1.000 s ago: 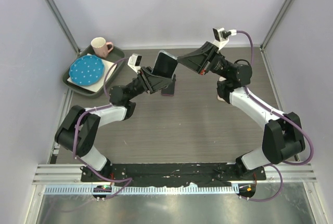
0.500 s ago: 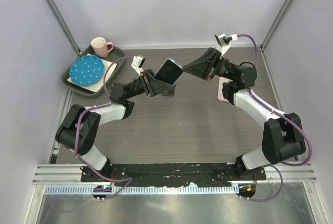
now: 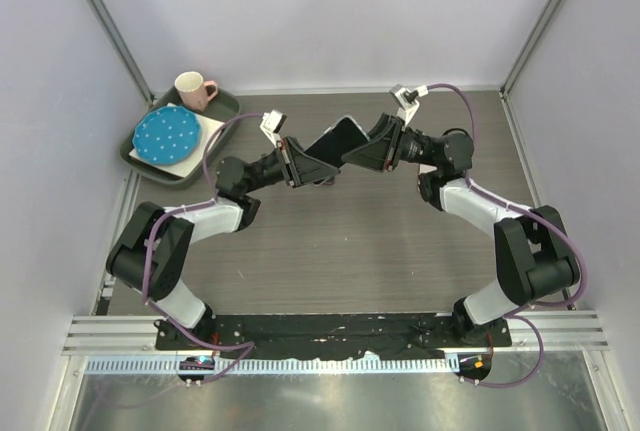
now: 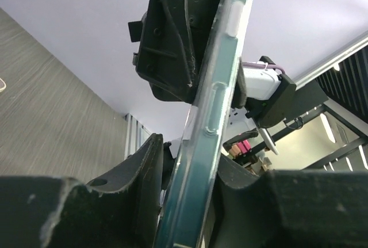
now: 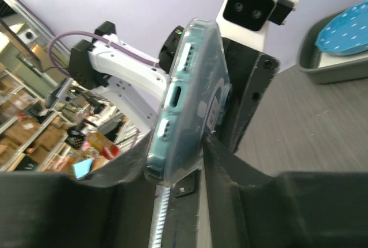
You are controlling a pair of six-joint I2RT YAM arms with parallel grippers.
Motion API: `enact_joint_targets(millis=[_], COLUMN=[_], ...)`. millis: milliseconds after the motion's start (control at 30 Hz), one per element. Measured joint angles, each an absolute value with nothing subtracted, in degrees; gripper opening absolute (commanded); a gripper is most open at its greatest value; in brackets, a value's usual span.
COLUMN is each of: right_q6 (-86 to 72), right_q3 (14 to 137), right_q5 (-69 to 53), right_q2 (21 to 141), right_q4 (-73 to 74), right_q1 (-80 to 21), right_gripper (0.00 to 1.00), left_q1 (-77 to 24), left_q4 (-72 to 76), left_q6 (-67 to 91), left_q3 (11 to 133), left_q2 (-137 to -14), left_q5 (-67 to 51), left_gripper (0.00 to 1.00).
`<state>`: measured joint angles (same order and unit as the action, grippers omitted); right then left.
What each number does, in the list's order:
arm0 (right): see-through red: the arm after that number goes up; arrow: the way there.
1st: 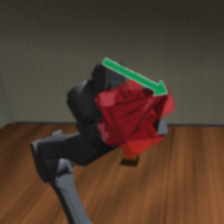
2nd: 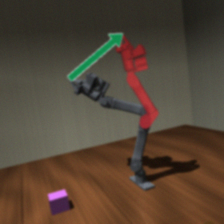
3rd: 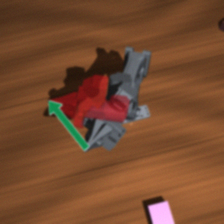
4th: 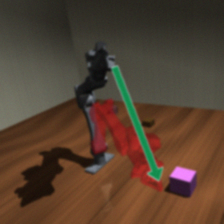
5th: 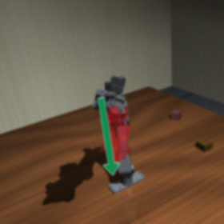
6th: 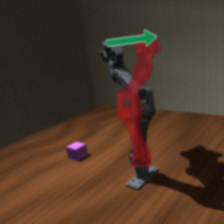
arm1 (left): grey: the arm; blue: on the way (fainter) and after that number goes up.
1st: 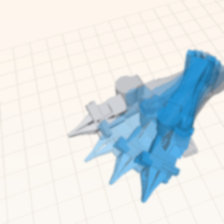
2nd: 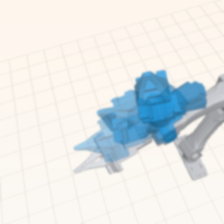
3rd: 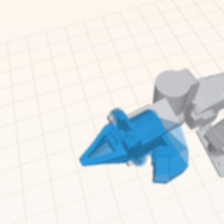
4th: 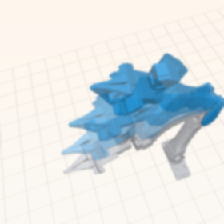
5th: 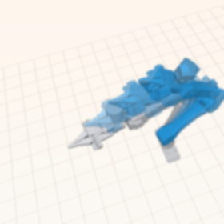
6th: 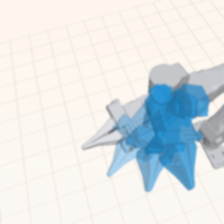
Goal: Take the phone out of the phone case
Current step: Remove the phone case from the phone.
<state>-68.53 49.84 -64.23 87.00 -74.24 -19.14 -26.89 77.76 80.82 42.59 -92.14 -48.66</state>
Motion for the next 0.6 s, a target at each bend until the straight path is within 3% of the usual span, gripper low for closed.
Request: enact_joint_targets(millis=[67,100,167,200,400,600], right_q6=[-66.6,-65.2,-63.6,-62.8,-58.5,-55.3], right_q3=[49.8,49.7,49.4,49.3,48.9,49.0], right_q5=[-63.2,-62.5,-61.1,-60.6,-60.9,-64.3], right_q2=[87.4,87.4,87.8,87.8,86.9,83.5], right_q4=[-74.0,-73.2,-71.7,-71.5,-70.7,-67.3], right_q1=[-19.1,-18.9,-18.7,-18.8,-19.0,-18.4], right_gripper=[0.15,0.02,0.01,0.01,0.01,0.01], left_q1=[-26.9,-26.9,-26.9,-26.9,-26.8,-27.4], left_q4=[77.8,78.3,78.5,78.3,77.2,75.8], left_q6=[80.9,81.0,80.1,79.6,77.5,73.1], left_q3=[42.6,42.6,42.6,42.6,42.8,43.7], left_q2=[-92.1,-91.9,-90.9,-90.8,-90.6,-88.8], left_q5=[-48.4,-48.1,-47.8,-47.9,-49.4,-53.8], left_gripper=[0.00,0.00,0.04,0.14,0.35,0.43])
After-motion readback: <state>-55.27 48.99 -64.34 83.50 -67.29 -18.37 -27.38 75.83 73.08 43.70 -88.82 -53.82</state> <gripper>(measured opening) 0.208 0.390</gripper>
